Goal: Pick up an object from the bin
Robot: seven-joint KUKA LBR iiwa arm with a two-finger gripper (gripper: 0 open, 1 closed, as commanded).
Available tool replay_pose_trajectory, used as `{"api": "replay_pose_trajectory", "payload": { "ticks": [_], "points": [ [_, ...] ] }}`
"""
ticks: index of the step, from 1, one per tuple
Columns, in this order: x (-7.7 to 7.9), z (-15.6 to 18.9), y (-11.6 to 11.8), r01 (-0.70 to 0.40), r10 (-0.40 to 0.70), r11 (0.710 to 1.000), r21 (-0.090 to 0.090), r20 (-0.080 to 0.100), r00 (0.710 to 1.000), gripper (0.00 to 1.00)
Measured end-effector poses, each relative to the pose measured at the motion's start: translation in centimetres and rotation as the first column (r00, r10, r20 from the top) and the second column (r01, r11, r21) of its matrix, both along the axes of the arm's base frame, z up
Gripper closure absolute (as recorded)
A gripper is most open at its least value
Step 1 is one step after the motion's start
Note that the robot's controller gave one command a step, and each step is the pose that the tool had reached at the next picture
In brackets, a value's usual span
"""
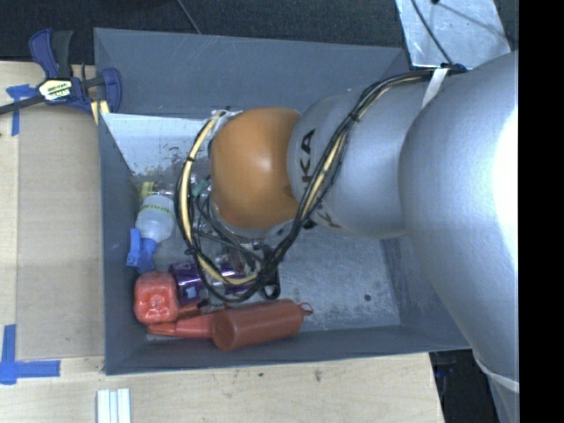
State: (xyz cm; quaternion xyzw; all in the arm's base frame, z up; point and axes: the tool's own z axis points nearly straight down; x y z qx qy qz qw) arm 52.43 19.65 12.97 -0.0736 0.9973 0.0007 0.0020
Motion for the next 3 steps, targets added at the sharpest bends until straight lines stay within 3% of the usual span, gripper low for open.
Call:
{"api": "replay_pose_trajectory", "payload": {
  "ticks": [1, 2, 3],
  "points": [
    [0.9, -4.9, 0.0, 0.012, -0.012, 1.000, 0.002, 0.006, 1.000, 1.00],
    [0.7, -5.2, -0.1, 0.013, -0.013, 1.000, 0.000, 0.001, 1.000, 1.00],
    [0.6, -2.7, 0.2, 0.004, -0.004, 1.000, -0.002, -0.003, 1.000, 1.00]
  ]
}}
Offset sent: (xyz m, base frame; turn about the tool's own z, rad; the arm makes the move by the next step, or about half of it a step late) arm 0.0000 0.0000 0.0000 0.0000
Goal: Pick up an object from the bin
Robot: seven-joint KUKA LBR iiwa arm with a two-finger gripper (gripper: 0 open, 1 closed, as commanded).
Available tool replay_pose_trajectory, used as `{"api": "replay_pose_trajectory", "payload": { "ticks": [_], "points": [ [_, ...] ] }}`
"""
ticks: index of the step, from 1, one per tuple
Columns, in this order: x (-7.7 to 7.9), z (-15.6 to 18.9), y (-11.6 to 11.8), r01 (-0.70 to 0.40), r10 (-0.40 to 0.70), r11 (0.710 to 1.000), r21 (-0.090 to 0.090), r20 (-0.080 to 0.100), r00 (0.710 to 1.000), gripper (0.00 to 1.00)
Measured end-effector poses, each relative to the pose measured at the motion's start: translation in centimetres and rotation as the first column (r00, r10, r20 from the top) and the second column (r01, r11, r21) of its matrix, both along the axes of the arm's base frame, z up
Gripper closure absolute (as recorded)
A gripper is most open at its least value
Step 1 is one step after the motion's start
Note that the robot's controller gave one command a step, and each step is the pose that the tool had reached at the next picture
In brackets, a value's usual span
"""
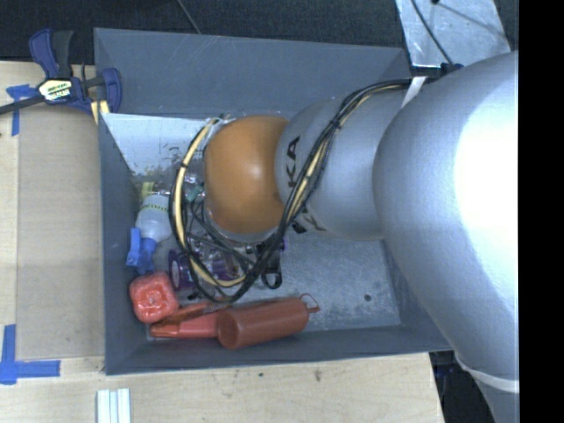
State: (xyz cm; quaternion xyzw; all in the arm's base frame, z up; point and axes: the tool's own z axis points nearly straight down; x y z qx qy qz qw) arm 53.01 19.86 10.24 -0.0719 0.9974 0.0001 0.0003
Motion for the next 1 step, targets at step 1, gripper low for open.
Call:
{"api": "replay_pose_trajectory", "payload": {
  "ticks": [1],
  "points": [
    [-1.37, 6.17, -0.63, 0.001, -0.001, 1.000, -0.002, -0.005, 1.000, 1.00]
  ]
}}
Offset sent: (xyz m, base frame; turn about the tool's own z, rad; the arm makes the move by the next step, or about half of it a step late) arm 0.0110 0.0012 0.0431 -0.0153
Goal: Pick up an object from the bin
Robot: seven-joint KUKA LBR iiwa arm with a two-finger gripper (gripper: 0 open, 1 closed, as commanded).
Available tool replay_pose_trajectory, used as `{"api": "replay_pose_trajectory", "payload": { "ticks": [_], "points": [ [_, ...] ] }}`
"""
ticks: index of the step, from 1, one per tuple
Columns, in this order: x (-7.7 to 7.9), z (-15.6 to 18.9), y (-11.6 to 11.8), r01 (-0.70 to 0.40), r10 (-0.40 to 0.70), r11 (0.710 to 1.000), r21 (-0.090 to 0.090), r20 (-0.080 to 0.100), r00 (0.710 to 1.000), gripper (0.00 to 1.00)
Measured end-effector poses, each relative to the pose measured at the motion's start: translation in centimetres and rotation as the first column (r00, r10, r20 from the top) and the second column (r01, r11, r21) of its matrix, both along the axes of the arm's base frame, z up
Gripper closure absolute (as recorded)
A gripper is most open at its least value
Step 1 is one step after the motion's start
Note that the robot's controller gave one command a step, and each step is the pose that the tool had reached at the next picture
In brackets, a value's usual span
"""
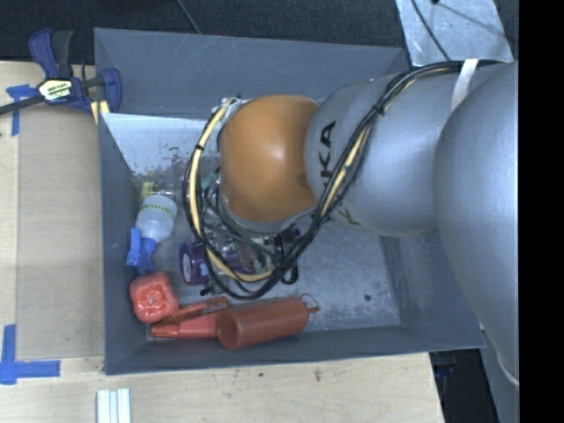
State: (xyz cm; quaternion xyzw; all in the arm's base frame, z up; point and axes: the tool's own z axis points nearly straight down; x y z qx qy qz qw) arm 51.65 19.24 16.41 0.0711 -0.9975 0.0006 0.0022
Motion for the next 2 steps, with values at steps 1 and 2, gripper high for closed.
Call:
{"api": "replay_pose_trajectory", "payload": {
  "ticks": [1, 2],
  "points": [
    [1.1, 2.4, 0.3, -0.006, 0.006, 1.000, 0.003, 0.010, 1.000, 0.00],
    [1.8, 0.0, 0.5, -0.011, 0.011, 1.000, 0.002, 0.006, 1.000, 0.00]
  ]
}}
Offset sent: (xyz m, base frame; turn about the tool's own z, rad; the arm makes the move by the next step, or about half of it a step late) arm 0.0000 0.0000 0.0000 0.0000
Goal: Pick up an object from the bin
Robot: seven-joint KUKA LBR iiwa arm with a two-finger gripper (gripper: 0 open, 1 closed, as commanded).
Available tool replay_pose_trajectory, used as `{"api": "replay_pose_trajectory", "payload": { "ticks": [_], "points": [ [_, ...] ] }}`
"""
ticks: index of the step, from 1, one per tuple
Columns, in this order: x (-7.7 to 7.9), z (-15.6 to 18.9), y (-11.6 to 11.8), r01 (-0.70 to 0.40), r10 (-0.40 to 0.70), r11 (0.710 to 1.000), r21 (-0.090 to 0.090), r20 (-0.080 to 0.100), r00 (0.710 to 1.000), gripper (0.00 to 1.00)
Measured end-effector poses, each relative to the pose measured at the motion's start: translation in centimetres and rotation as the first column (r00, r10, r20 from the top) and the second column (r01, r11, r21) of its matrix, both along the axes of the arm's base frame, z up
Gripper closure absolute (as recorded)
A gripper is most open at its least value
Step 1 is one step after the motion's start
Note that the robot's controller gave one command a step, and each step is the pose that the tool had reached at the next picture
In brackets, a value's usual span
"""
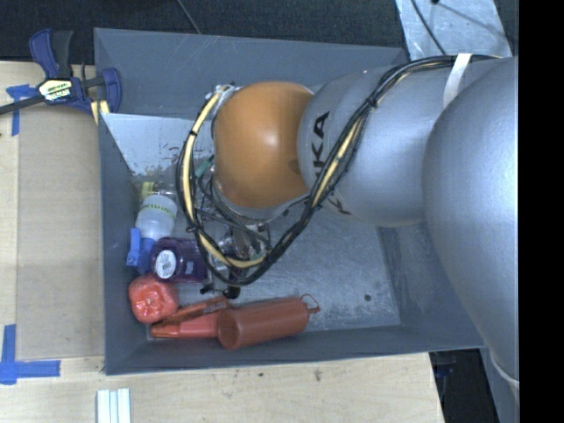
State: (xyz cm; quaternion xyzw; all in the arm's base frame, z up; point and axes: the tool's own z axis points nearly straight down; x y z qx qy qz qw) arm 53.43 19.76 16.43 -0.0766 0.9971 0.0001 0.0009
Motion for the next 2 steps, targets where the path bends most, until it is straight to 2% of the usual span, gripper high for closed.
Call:
{"api": "replay_pose_trajectory", "payload": {
  "ticks": [1, 2],
  "points": [
    [0.5, -5.1, 0.0, 0.003, -0.003, 1.000, 0.002, 0.004, 1.000, 0.00],
    [0.2, -6.6, -0.5, 0.012, -0.012, 1.000, 0.003, 0.001, 1.000, 0.00]
  ]
}}
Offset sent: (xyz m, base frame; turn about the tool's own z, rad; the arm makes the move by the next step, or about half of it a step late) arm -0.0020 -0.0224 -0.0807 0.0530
